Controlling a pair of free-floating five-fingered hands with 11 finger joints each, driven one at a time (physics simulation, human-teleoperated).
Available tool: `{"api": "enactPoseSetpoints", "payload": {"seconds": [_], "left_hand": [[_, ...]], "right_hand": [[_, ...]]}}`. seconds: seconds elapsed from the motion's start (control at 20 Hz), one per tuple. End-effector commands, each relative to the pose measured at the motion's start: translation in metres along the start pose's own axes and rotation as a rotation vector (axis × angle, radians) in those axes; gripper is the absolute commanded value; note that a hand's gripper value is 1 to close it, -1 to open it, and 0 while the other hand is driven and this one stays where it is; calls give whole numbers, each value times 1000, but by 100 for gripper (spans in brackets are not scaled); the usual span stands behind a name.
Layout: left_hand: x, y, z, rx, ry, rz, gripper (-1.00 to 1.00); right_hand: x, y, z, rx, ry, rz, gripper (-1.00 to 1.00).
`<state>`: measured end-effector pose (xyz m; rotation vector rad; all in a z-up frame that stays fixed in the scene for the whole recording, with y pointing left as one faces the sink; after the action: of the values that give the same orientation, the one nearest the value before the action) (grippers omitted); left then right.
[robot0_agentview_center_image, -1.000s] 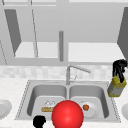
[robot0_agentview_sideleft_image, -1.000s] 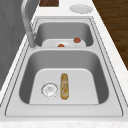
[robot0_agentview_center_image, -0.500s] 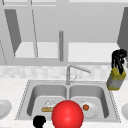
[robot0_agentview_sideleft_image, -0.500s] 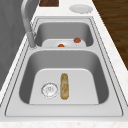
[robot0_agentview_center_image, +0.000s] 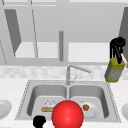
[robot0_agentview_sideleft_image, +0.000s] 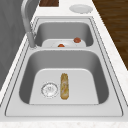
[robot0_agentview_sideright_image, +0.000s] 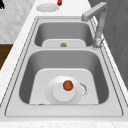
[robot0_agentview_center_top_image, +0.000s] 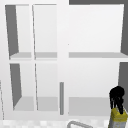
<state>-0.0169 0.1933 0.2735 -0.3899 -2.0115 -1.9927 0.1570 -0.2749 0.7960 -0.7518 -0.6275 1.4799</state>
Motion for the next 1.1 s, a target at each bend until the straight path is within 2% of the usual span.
{"api": "enactPoseSetpoints", "payload": {"seconds": [0.0,0.55,1.05], "left_hand": [[0,0,0,0,0,0,0],[0,0,0,0,0,0,0],[0,0,0,0,0,0,0]], "right_hand": [[5,-24,20,-1,27,0,100],[26,-93,71,8,44,1,100],[68,-168,84,29,69,23,100]]}}
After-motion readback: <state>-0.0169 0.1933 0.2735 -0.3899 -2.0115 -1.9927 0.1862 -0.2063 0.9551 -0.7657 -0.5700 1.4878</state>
